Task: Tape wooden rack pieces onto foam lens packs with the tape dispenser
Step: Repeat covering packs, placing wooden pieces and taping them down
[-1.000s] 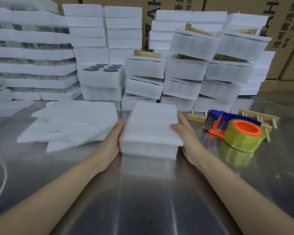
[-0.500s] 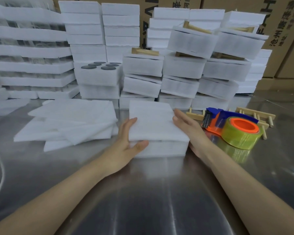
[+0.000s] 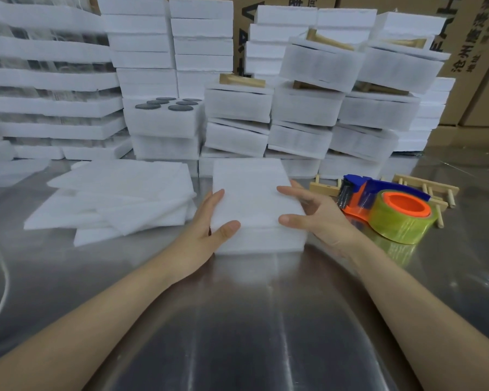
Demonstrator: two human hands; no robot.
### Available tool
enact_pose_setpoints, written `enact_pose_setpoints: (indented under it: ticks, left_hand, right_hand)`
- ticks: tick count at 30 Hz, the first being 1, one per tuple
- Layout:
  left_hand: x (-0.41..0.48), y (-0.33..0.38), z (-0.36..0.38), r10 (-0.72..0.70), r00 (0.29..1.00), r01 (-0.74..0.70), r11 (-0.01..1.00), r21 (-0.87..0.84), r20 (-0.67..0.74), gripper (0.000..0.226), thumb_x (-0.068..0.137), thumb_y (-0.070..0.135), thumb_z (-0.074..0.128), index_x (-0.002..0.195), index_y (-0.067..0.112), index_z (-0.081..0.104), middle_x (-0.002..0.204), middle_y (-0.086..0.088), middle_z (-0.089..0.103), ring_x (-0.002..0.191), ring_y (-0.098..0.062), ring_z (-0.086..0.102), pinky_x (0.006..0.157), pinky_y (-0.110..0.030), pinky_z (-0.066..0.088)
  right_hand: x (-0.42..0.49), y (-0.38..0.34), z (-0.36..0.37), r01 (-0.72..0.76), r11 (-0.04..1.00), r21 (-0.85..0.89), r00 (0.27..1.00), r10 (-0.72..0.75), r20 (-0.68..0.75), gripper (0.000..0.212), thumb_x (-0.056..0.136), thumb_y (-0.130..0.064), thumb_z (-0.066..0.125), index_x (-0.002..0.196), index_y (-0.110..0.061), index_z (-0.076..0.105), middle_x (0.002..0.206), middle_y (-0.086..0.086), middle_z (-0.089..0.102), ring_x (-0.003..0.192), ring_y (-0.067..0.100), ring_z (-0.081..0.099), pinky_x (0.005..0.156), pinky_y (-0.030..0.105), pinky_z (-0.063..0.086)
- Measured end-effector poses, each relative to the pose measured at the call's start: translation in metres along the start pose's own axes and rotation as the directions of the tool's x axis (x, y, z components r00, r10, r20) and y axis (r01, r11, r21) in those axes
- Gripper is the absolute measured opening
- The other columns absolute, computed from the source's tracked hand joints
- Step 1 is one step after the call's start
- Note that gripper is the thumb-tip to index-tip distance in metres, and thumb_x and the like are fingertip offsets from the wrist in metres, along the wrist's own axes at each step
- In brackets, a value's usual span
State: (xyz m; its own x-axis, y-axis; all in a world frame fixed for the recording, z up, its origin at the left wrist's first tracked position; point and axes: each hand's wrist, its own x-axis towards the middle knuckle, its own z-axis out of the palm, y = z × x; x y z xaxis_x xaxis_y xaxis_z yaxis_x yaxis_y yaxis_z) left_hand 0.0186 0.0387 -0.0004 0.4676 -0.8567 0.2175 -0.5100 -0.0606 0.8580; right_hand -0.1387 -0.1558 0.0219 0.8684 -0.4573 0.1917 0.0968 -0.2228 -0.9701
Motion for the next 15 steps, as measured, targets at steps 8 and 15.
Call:
enact_pose_setpoints:
  ticks: [8,15]
  left_hand:
    - [0.002,-0.009,-0.01,0.035,0.997,-0.047,0.983,0.178,0.067,0.094,0.074,0.07,0.048,0.152,0.037,0.008,0.154,0.03,-0.013,0.121,0.036,-0.008,0.117,-0.026,0.016]
    - [0.003,-0.012,-0.008,0.031,0.999,-0.033,0.981,0.191,0.014,0.091,0.074,0.071,0.049,0.151,0.037,0.014,0.154,0.032,-0.009,0.135,0.02,-0.003,0.119,-0.029,0.016]
  right_hand:
    - [-0.001,-0.001,-0.003,0.0,0.967,-0.256,0.993,0.03,0.114,0.066,0.063,-0.038,0.079,0.125,-0.047,0.056,0.159,-0.021,0.009,0.14,0.002,0.019,0.115,0.028,0.024]
    - [0.003,0.002,-0.004,0.017,0.926,-0.376,0.99,0.036,0.134,0.071,0.058,-0.047,0.08,0.123,-0.053,0.051,0.159,-0.023,0.006,0.139,0.005,0.025,0.111,0.027,0.031]
